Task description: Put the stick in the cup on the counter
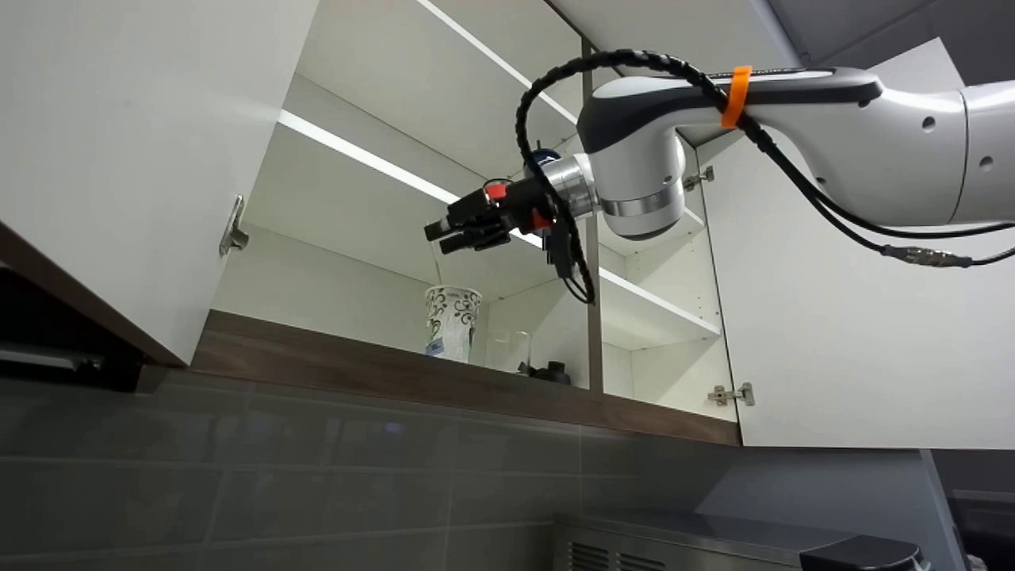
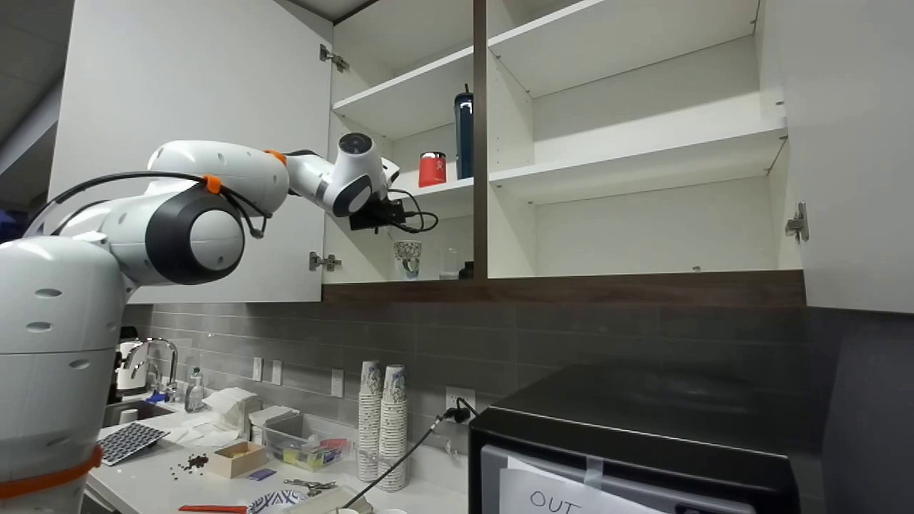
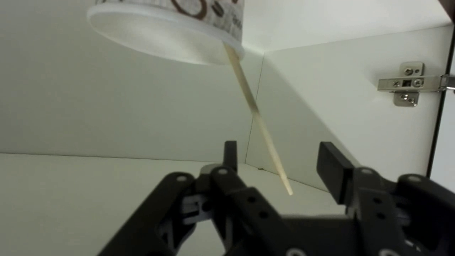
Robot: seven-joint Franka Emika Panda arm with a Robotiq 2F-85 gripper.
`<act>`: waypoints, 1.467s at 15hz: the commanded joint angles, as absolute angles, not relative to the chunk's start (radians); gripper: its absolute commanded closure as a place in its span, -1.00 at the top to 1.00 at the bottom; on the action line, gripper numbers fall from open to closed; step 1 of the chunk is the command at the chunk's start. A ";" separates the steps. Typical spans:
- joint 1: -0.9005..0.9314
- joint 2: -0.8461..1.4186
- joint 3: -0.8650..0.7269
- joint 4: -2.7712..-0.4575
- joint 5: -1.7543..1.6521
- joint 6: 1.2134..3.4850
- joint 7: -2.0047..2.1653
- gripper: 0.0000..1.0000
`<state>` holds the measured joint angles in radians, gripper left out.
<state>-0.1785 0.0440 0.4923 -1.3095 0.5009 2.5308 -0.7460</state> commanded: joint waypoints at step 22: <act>-0.172 0.107 0.525 -1.292 0.553 2.710 -0.919 -0.96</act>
